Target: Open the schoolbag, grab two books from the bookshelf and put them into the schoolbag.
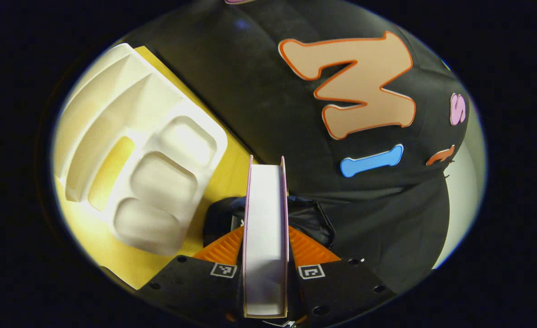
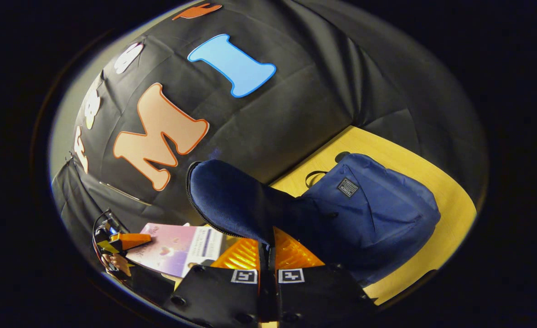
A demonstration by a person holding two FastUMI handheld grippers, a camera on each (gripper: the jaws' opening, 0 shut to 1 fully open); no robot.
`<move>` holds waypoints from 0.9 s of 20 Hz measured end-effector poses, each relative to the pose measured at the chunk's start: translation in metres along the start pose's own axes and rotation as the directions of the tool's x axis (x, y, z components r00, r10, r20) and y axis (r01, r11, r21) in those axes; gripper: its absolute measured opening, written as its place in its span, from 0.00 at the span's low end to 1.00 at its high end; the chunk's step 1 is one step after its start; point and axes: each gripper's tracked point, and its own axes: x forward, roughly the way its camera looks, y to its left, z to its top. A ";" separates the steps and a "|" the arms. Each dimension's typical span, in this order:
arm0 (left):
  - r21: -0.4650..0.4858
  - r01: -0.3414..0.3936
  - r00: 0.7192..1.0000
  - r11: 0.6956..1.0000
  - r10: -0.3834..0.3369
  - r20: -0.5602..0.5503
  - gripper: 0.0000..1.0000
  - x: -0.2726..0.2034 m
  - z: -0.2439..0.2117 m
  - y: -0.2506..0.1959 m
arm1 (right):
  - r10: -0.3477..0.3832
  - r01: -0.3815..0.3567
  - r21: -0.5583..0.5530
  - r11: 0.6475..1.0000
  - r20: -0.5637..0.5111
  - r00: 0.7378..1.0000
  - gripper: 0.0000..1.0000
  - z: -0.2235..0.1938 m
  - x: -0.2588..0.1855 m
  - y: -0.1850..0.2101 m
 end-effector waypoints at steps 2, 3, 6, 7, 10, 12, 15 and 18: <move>0.000 -0.017 0.999 1.000 0.017 -0.034 0.36 0.028 -0.018 -0.002 | 0.014 -0.014 0.001 1.000 0.004 1.000 0.03 0.004 -0.003 0.001; 0.004 -0.028 0.999 1.000 0.028 -0.047 0.34 0.043 -0.028 0.001 | 0.020 -0.020 0.001 1.000 0.006 1.000 0.03 0.005 -0.005 0.000; 0.014 -0.050 0.996 0.999 0.051 -0.075 0.36 0.076 -0.051 0.003 | 0.033 -0.033 0.003 0.999 0.006 0.999 0.03 0.009 -0.006 0.001; 0.013 -0.052 0.995 0.999 0.052 -0.080 0.36 0.085 -0.057 0.004 | 0.038 -0.038 0.005 0.999 0.006 0.999 0.03 0.010 -0.007 0.000; 0.000 -0.053 0.995 0.999 0.053 -0.083 0.35 0.107 -0.073 0.004 | 0.048 -0.048 0.001 0.999 0.009 0.999 0.03 0.016 -0.010 0.000; -0.011 -0.049 0.995 0.999 0.048 -0.088 0.36 0.122 -0.083 0.005 | 0.055 -0.055 0.002 0.998 0.012 0.998 0.04 0.019 -0.011 0.001; -0.049 -0.025 0.997 0.998 0.022 -0.075 0.36 0.145 -0.093 0.002 | 0.062 -0.062 0.005 0.998 0.018 0.998 0.03 0.023 -0.011 0.005; -0.103 0.015 0.996 0.995 -0.024 -0.085 0.35 0.163 -0.110 -0.003 | 0.075 -0.075 0.001 0.997 0.024 0.997 0.03 0.025 -0.013 0.010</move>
